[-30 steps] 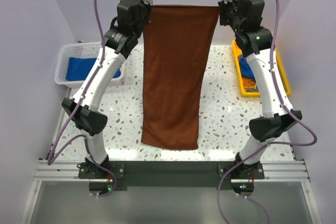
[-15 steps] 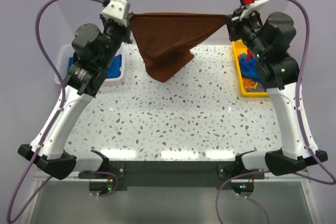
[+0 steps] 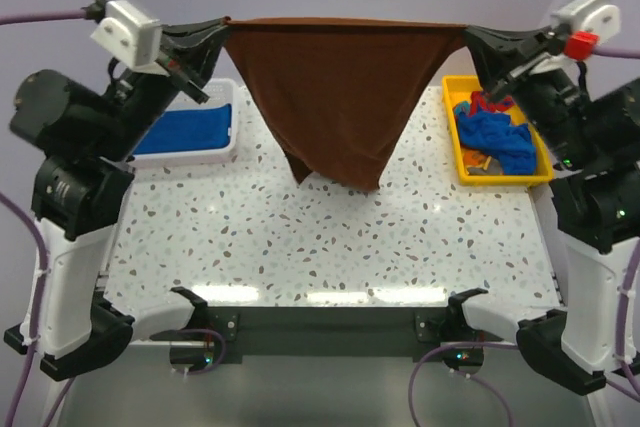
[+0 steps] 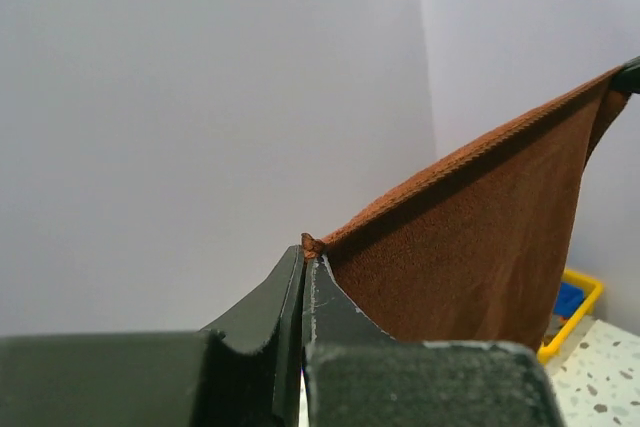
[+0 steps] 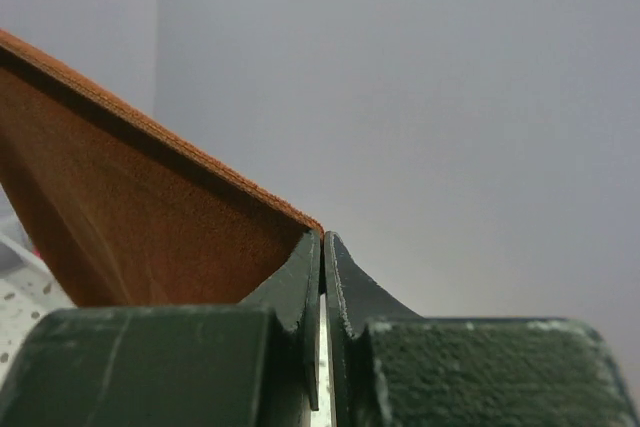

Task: Fold and stack the towels
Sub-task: Flatten out the crumpled towel

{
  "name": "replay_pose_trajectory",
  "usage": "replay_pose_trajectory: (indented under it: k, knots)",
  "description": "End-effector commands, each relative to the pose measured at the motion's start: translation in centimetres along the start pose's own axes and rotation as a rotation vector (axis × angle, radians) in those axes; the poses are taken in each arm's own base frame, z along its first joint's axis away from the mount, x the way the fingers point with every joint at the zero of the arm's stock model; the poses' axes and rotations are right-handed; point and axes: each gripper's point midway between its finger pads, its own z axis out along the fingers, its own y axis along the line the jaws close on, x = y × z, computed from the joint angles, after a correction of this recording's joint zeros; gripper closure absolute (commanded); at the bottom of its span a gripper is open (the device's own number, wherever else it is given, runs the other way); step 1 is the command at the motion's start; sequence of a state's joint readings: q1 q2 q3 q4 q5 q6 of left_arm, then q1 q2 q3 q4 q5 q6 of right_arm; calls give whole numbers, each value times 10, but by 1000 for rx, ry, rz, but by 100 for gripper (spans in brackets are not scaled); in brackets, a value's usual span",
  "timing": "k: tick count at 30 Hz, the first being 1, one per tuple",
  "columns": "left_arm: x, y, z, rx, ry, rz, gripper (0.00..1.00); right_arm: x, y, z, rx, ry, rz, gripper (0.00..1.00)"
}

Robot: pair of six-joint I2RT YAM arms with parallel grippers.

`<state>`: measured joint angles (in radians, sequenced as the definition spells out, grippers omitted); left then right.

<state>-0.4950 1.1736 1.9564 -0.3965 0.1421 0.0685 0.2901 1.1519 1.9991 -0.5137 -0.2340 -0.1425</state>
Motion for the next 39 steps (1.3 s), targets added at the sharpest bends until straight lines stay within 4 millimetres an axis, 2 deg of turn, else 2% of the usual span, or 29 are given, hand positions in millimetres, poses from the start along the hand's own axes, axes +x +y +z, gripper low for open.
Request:
replay_pose_trajectory:
  k: [1,3,6,7,8,10,11,13,14,15,16,17,18,19,20,21,22,23,24,25,26,29,30,31,32,35,37,38,39]
  knots:
    - [-76,46,-48,-238,-146,68,100,-58,-57,-37,310,-118,-77,100]
    - [-77,50,-43,-260,-147,71,100,-68,-61,-36,328,-153,-72,100]
    - [-60,59,-24,-294,-115,69,100,-59,-69,-16,345,-136,-60,100]
    - [-52,66,-19,-327,-99,66,100,-53,-71,-8,346,-126,-55,100]
    - [-35,71,-4,-343,-61,67,100,-39,-74,7,345,-97,-50,100]
    - [-9,86,9,-421,-1,80,100,-21,-80,23,361,-68,-40,100]
    - [18,92,28,-441,54,91,100,2,-84,41,364,-22,-34,100]
    - [48,108,42,-520,125,124,100,25,-91,59,384,26,-37,100]
    - [82,114,63,-532,187,142,100,38,-93,68,386,50,-36,100]
    - [93,121,70,-555,209,154,100,64,-97,86,389,96,-42,100]
    - [108,125,79,-566,234,158,100,78,-101,94,402,118,-42,100]
    - [146,132,97,-568,297,164,100,94,-103,101,409,145,-45,100]
    - [154,138,105,-575,302,164,100,119,-109,118,421,180,-56,100]
    - [169,143,113,-586,318,155,100,132,-112,125,430,200,-62,100]
    - [197,154,127,-596,353,155,100,142,-116,133,443,214,-70,100]
    - [212,159,133,-601,370,152,100,152,-118,141,443,225,-83,100]
    - [226,165,137,-614,384,148,100,182,-119,157,434,271,-87,100]
    - [258,175,145,-626,425,151,100,186,-120,165,429,269,-90,100]
    - [270,180,148,-631,434,150,100,194,-121,172,422,271,-98,100]
    - [285,183,150,-628,451,145,100,219,-119,184,407,303,-98,100]
    - [313,188,149,-631,486,141,100,228,-119,188,398,309,-100,100]
    - [348,198,146,-628,512,106,100,266,-113,204,355,344,-103,100]
    - [369,198,140,-624,546,97,100,275,-110,208,336,352,-101,100]
    - [375,200,138,-622,551,82,100,283,-108,210,329,364,-99,100]
    - [387,207,133,-632,570,74,100,301,-107,213,322,391,-96,100]
    - [403,215,125,-643,599,58,100,324,-101,215,292,436,-95,100]
    - [407,215,122,-635,603,55,100,340,-97,213,272,469,-96,100]
    - [412,212,116,-626,617,55,100,355,-93,209,262,501,-93,100]
    - [415,208,115,-608,622,51,100,356,-92,206,260,502,-95,100]
